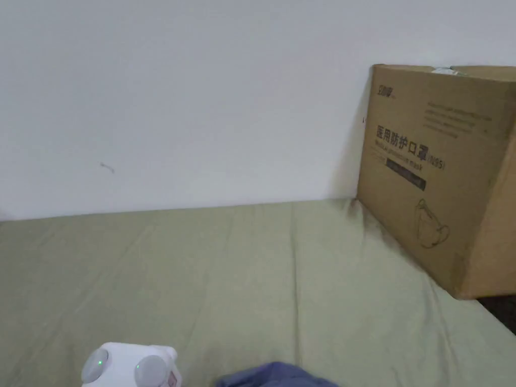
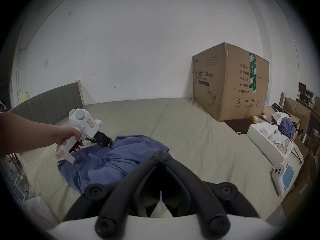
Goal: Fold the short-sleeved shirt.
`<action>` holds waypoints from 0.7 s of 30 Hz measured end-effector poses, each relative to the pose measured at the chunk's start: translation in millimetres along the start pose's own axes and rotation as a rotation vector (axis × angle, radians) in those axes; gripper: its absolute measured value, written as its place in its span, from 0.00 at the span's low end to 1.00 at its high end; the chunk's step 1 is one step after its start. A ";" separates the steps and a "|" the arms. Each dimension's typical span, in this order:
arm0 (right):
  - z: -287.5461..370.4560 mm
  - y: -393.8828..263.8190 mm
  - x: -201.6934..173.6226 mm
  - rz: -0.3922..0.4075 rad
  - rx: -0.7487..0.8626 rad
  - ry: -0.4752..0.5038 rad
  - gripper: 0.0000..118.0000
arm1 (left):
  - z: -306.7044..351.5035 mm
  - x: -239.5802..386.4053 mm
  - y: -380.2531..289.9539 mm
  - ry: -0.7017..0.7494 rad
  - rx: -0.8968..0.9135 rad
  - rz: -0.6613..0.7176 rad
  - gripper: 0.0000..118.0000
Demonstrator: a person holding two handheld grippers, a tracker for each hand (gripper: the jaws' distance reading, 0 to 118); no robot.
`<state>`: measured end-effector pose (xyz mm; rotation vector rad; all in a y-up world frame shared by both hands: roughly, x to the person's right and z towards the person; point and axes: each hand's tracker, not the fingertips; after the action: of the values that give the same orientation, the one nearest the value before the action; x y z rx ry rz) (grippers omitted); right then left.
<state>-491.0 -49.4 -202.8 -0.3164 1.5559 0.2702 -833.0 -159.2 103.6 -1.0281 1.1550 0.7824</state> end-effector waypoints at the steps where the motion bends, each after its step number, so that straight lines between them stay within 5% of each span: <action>1: -1.9 -0.6 -0.2 -0.006 -0.005 0.001 0.00 | 6.4 6.4 -0.1 0.006 0.031 -0.025 0.97; 3: -3.1 -2.4 -2.6 -0.016 -0.008 0.006 0.00 | 15.8 11.0 -9.1 -0.024 0.075 -0.060 0.82; 7: -5.6 -1.3 -10.1 -0.003 -0.004 0.023 0.00 | 38.6 23.7 -24.9 0.024 0.134 -0.138 0.05; 12: -54.7 38.4 12.7 -0.112 -0.072 0.195 0.00 | 64.5 24.5 -37.0 0.029 0.201 -0.151 0.04; 14: -104.0 61.7 24.1 -0.129 -0.211 0.148 0.00 | 81.0 13.7 -44.2 -0.043 0.256 -0.025 0.04; 17: -186.3 78.9 37.6 -0.165 -0.417 0.213 0.00 | 91.6 -16.7 -62.5 -0.117 0.288 0.112 0.04; 18: -212.4 80.9 36.1 -0.164 -0.490 0.223 0.09 | 93.9 -19.5 -67.6 -0.124 0.286 0.119 0.04; 20: -262.3 77.0 27.3 -0.124 -0.672 0.225 0.84 | 92.8 -31.9 -78.6 -0.116 0.283 0.108 0.04; 21: -281.8 70.5 22.0 -0.117 -0.743 0.232 1.00 | 93.1 -33.6 -83.0 -0.116 0.282 0.112 0.04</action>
<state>-779.0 -87.2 -223.8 -1.0451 1.6080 0.7402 -733.9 -101.1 162.8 -0.6810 1.1911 0.7322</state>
